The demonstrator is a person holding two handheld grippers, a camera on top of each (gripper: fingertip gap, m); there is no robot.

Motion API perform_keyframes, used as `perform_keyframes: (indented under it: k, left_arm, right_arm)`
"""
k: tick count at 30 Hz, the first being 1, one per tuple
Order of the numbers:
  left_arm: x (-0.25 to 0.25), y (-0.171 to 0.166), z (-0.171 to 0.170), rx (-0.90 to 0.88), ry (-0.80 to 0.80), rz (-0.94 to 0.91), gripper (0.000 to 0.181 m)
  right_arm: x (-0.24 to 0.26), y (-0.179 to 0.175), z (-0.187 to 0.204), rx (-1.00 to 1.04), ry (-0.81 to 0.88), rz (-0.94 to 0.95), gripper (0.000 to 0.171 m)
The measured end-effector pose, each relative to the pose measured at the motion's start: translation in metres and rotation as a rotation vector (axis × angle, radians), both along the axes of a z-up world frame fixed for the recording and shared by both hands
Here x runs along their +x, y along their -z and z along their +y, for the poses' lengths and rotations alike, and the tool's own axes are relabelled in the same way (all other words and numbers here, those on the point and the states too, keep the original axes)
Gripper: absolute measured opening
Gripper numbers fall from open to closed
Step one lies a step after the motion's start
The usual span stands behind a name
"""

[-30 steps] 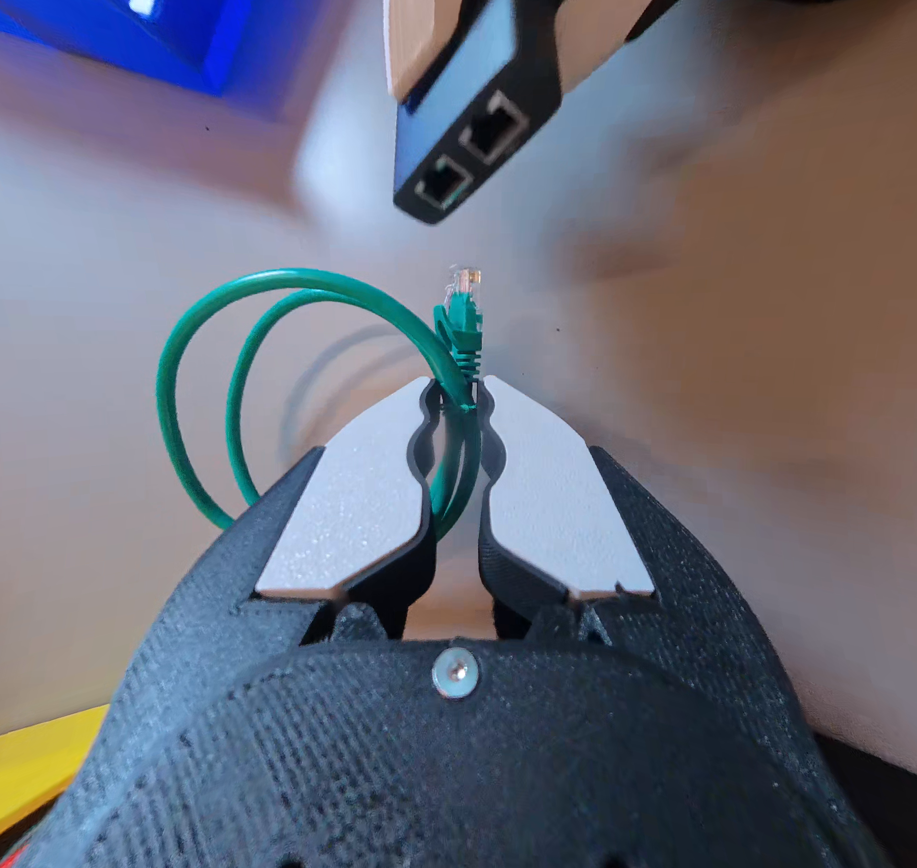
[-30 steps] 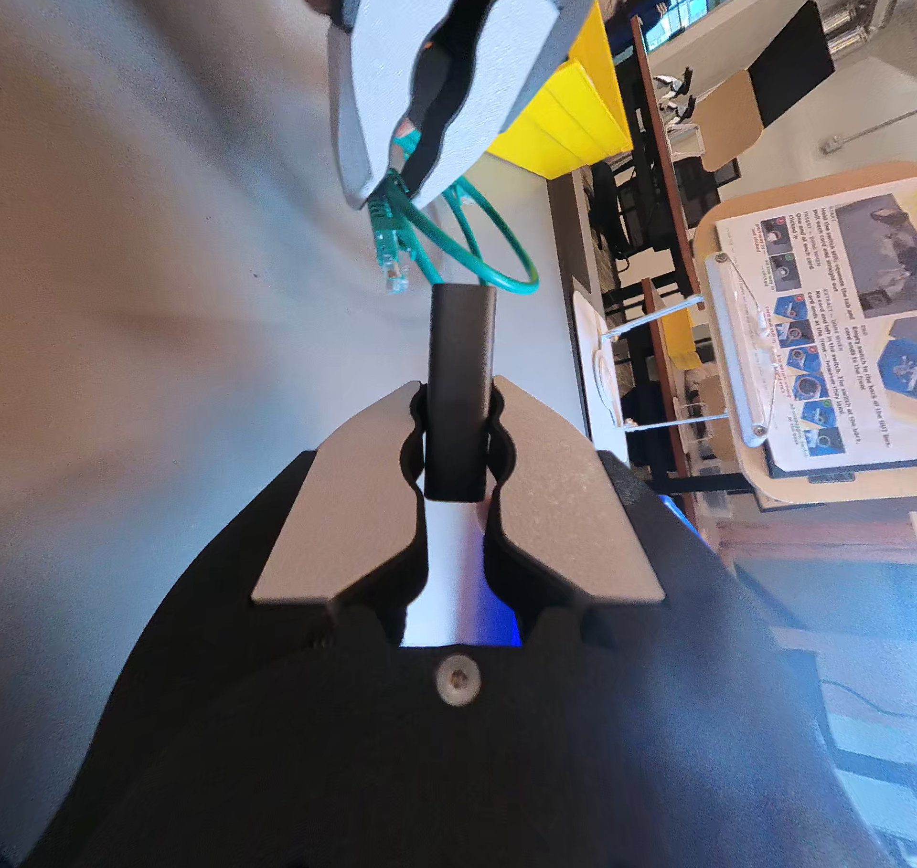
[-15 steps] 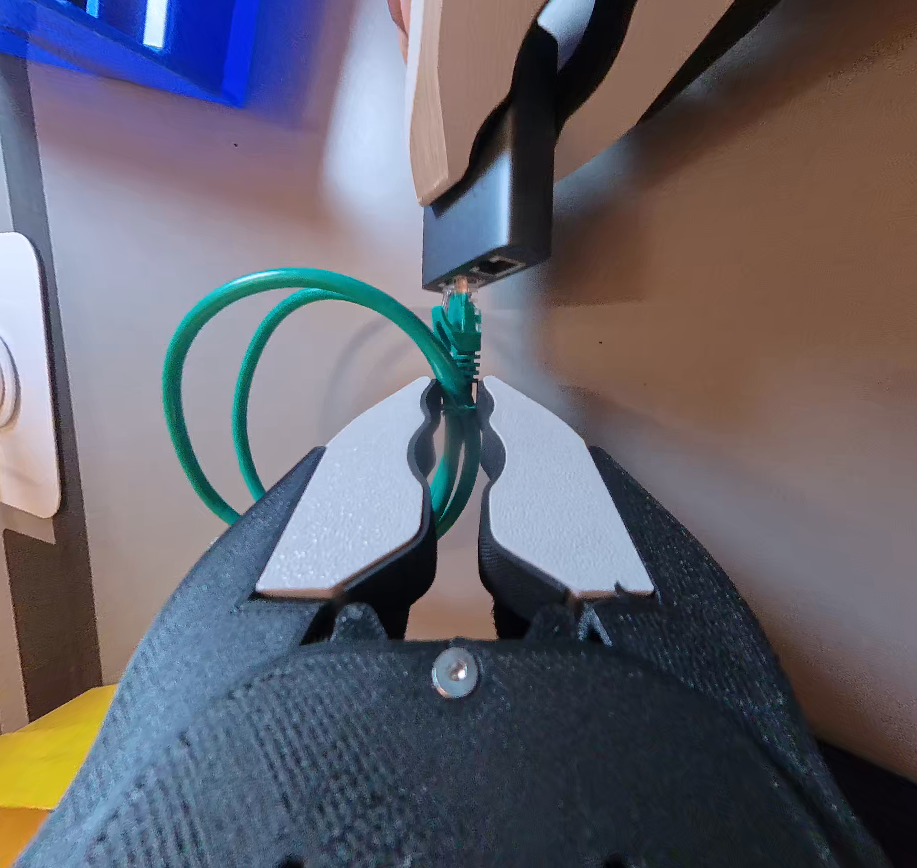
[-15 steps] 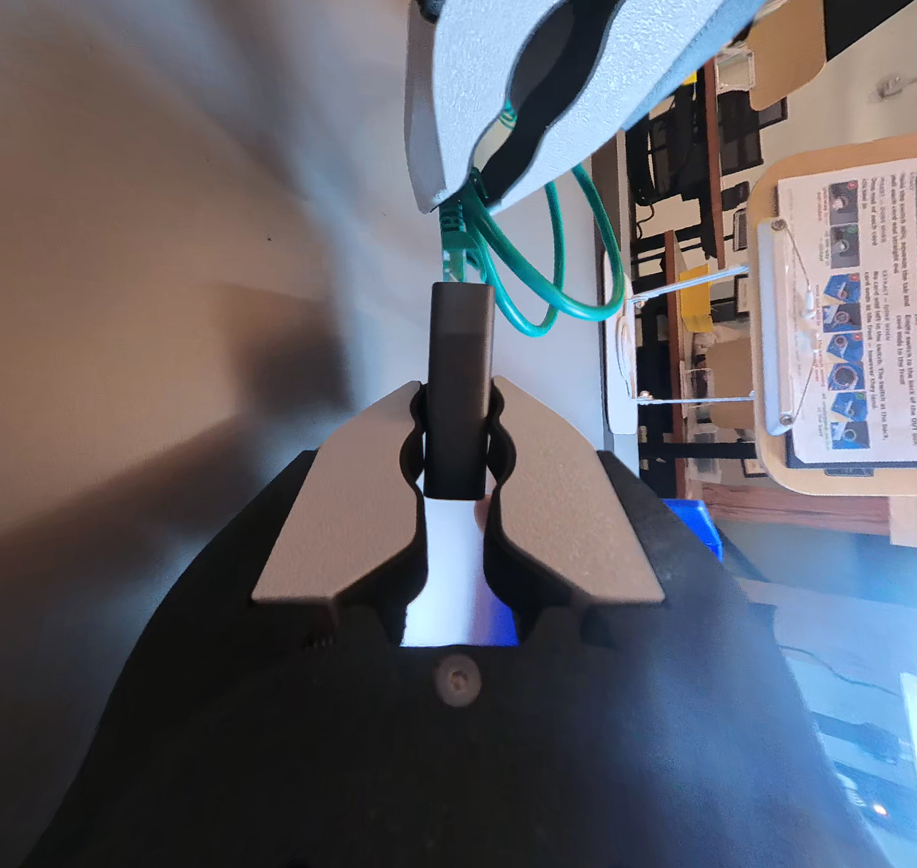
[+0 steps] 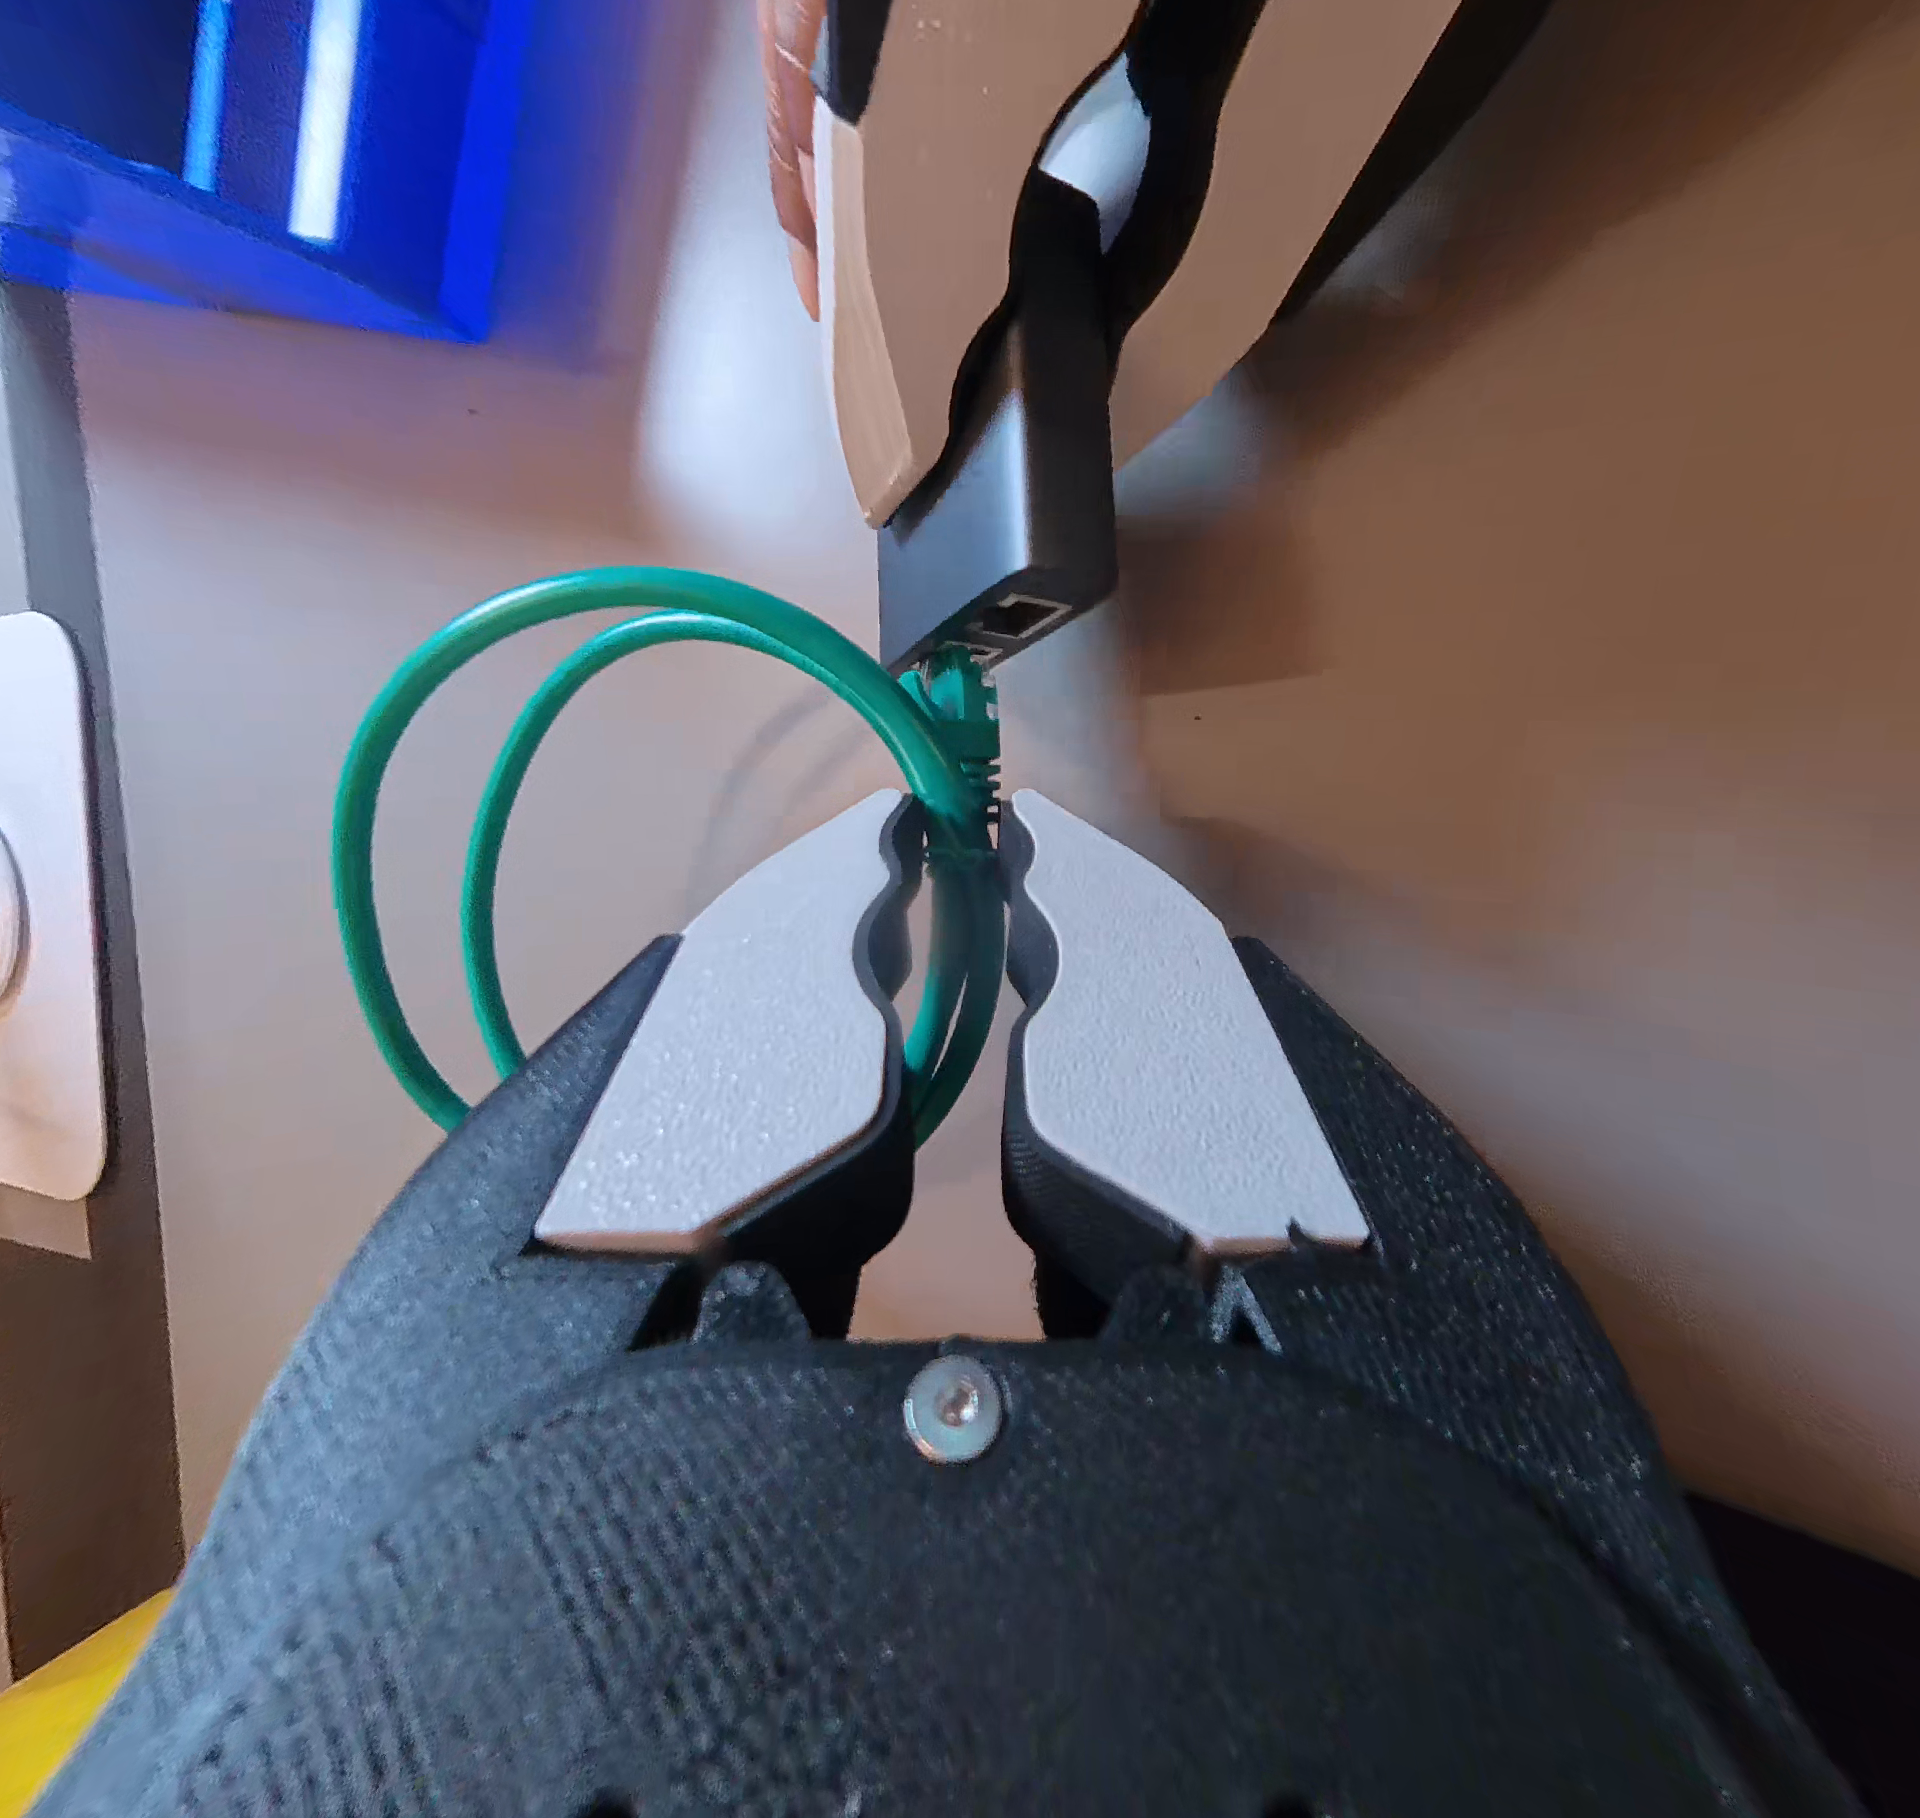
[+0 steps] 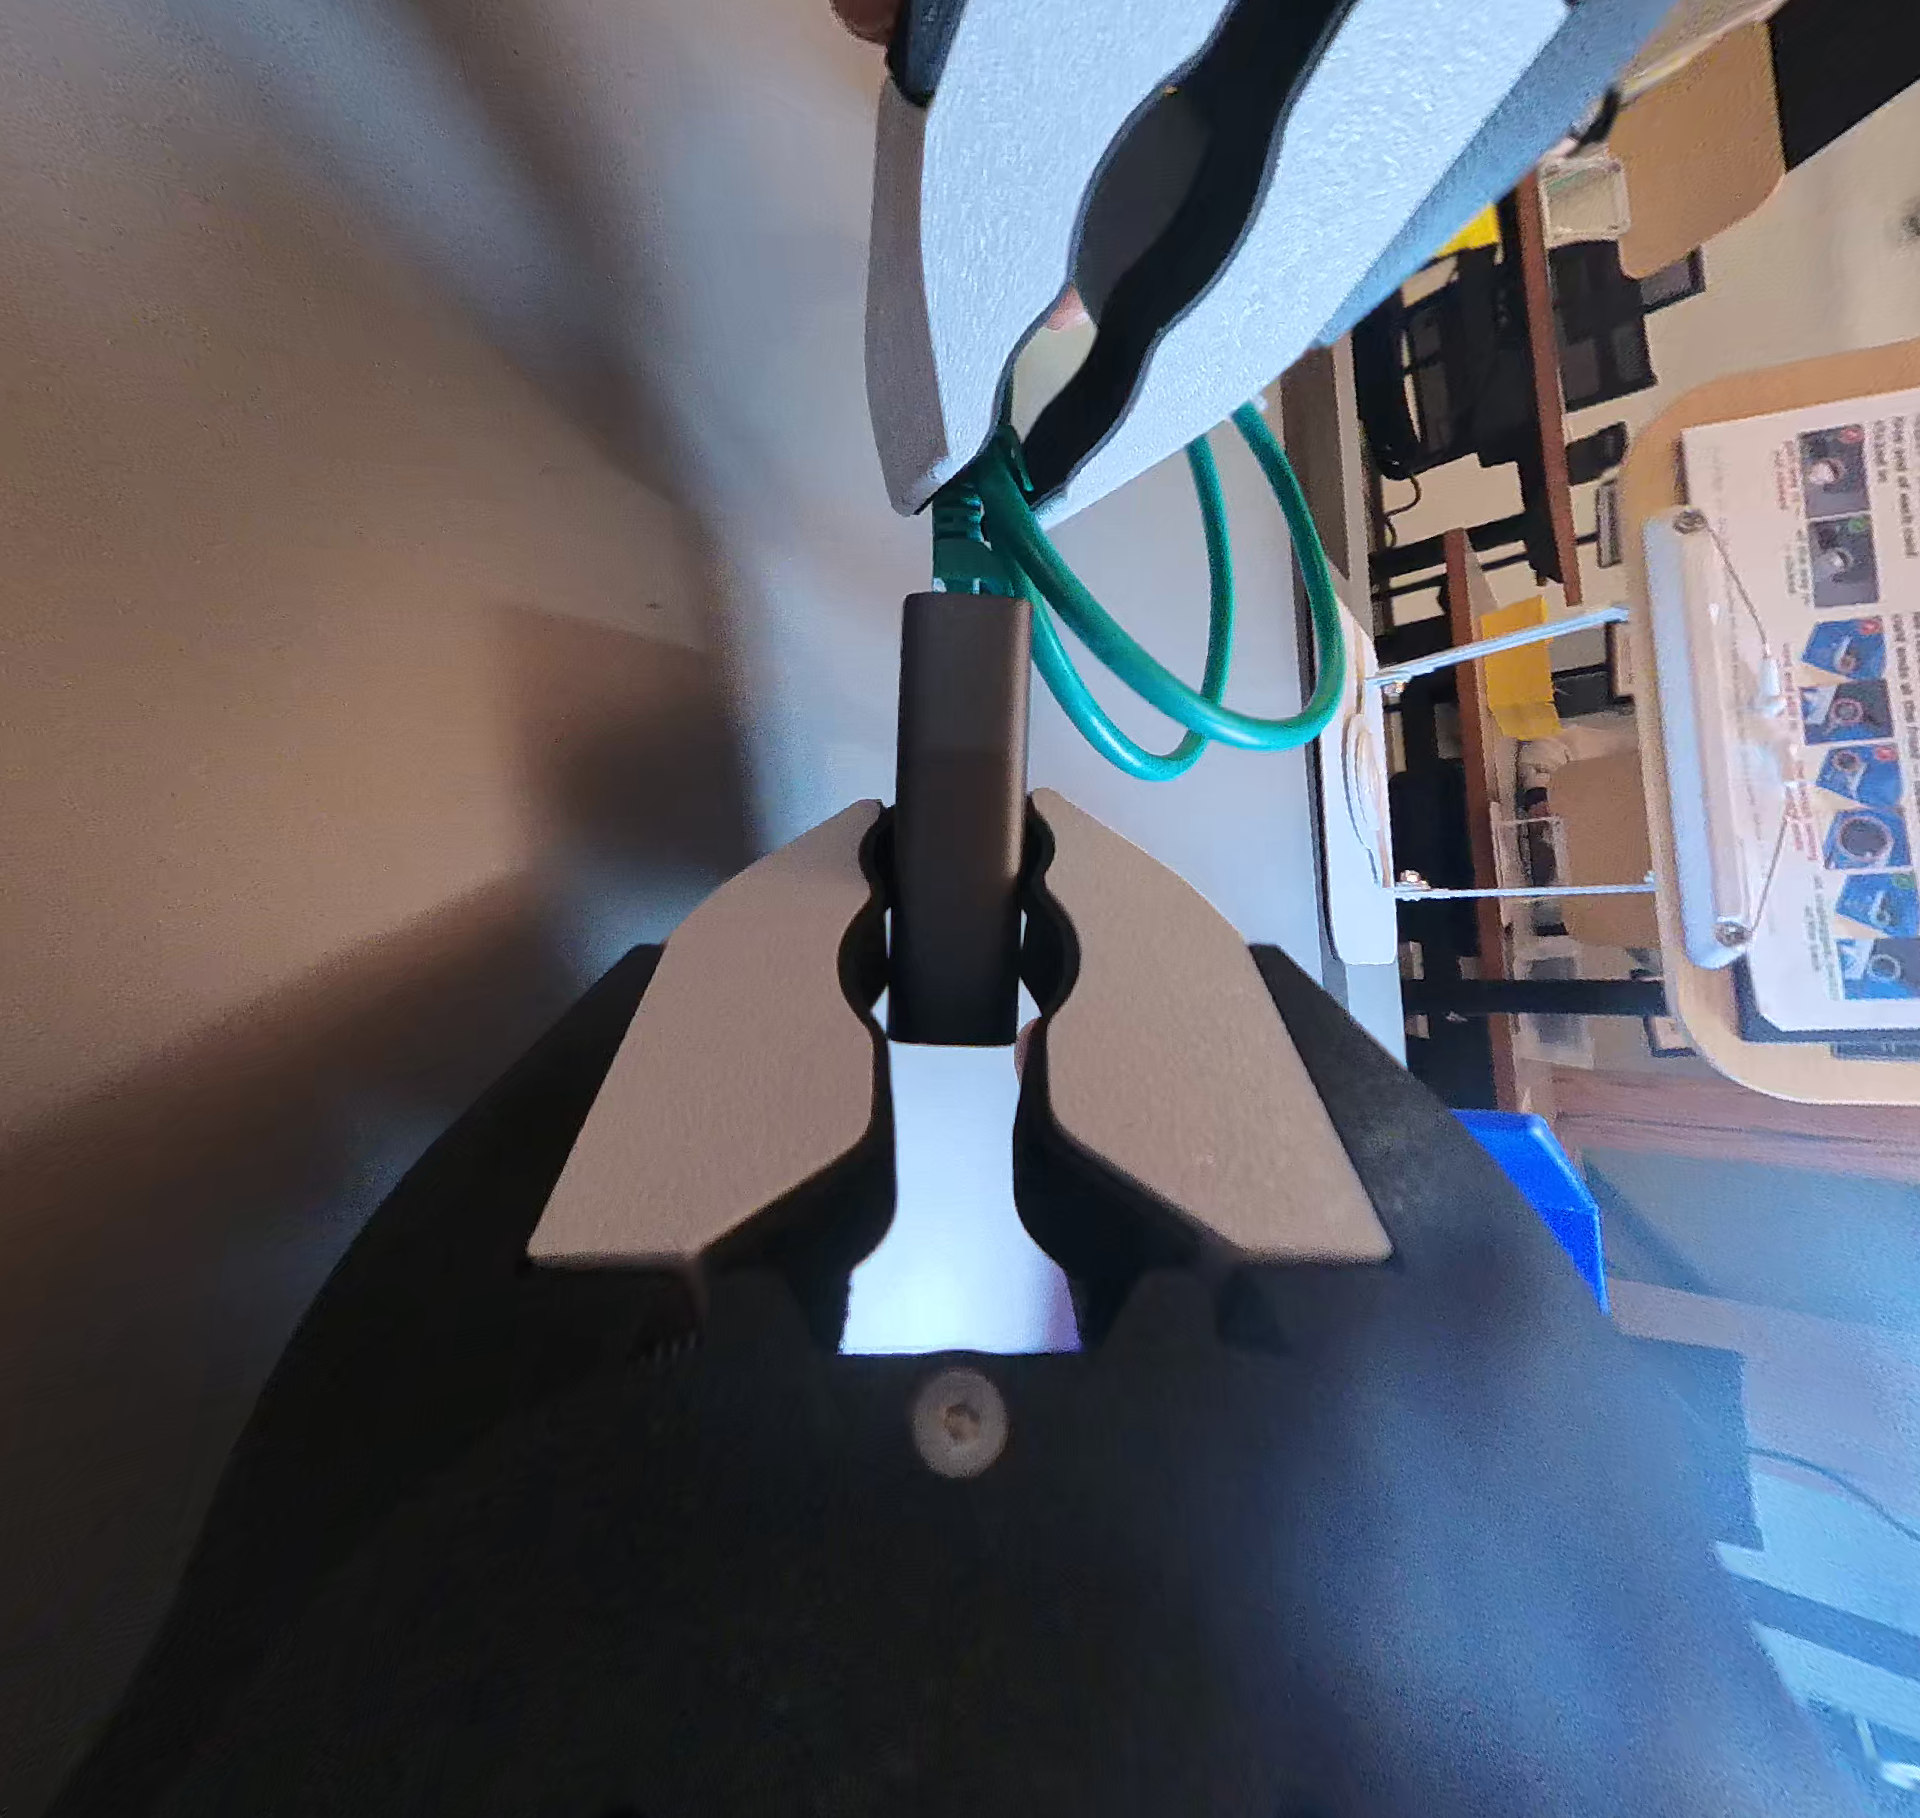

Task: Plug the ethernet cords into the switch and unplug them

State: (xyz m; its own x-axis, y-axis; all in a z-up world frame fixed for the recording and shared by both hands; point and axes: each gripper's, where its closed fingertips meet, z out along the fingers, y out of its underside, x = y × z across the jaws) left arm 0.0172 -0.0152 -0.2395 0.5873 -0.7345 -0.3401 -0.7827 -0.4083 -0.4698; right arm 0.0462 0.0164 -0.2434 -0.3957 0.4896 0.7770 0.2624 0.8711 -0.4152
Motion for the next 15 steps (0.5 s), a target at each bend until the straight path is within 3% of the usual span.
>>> perform_keyframes:
  k: [7,15]
  left_arm:
    - [0.001,-0.031,0.004,0.097,0.048,-0.141,0.014]
    - [0.01,-0.043,0.001,0.139,0.123,-0.269,0.017]
  right_arm:
    - [0.0,-0.033,0.003,-0.115,-0.019,0.15,0.023]
    - [0.005,-0.037,-0.002,-0.096,-0.042,0.142,0.022]
